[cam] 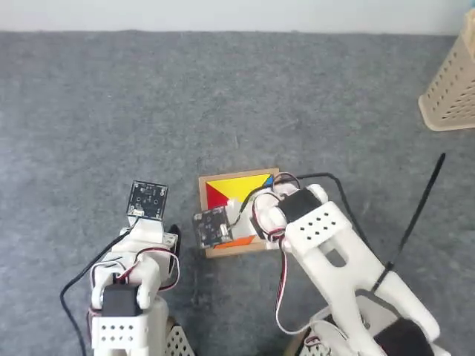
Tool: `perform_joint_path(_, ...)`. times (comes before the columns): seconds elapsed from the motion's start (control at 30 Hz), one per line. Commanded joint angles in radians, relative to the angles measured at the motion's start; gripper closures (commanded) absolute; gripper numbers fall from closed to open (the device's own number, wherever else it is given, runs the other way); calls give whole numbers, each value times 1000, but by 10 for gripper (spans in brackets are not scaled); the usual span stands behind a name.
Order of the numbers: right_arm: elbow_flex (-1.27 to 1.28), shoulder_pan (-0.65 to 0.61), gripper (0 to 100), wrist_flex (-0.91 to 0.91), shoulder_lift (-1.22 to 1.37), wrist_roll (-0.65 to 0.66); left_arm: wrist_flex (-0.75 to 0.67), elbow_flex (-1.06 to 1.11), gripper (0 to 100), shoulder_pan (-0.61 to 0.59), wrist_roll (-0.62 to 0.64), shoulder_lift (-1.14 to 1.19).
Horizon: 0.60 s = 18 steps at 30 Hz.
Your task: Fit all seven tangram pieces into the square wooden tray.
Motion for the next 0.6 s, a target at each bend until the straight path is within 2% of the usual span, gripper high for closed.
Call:
perform_joint_path(0.0, -61, 8, 993, -70, 33, 121, 5, -4, 867, 0, 8, -15)
perform_joint_path(0.13, -74, 30, 993, -81, 113, 250, 5, -4, 867, 0, 8, -15)
perform_joint_path(0.43, -321, 31, 992, -65, 384, 259, 5, -4, 867, 0, 8, -15)
perform_joint_path(0.57, -367, 31, 976, 65, 455, 365, 5, -4, 867, 0, 8, -15)
